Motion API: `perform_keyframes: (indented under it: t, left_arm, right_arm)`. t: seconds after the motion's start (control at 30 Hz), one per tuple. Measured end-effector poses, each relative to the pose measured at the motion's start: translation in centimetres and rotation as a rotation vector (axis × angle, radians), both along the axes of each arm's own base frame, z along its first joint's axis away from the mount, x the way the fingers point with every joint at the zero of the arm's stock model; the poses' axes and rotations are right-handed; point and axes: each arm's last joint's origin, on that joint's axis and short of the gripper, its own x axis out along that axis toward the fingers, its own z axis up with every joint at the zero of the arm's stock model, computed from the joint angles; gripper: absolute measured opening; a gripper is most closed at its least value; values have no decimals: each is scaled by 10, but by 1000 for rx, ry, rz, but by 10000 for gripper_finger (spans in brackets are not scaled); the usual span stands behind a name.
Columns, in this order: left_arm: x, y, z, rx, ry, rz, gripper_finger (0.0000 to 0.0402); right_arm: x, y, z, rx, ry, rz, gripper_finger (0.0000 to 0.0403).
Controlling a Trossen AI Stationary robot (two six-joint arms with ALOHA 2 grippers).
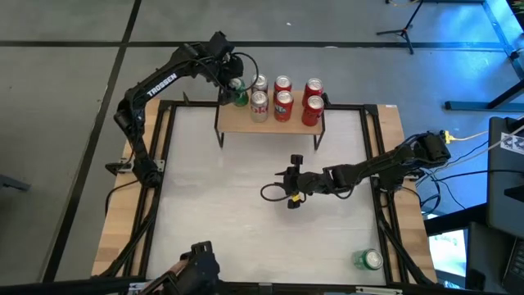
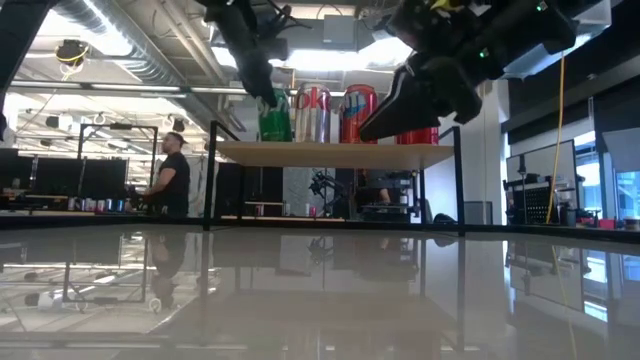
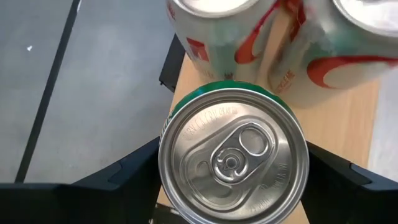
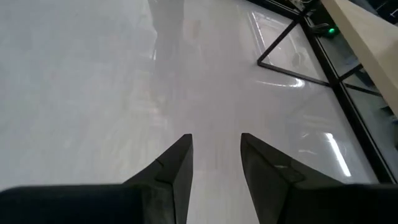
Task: Place canned beverage on shelf
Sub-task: Put the top green soda can on the shelf
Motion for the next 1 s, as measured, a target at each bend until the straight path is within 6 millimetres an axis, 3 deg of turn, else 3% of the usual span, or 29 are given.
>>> perform_keyframes:
  t: [0.27, 0.63, 1.0]
  left_arm:
    - [3, 4, -10, 13, -12, 3, 288]
    - [5, 4, -10, 30, -17, 3, 326]
    - [8, 4, -8, 47, -35, -2, 331]
  right_arm:
    - [0, 1, 0, 12, -4, 17, 133]
    - [0, 1, 0, 11, -3, 17, 133]
    - [0, 1, 0, 11, -2, 17, 133]
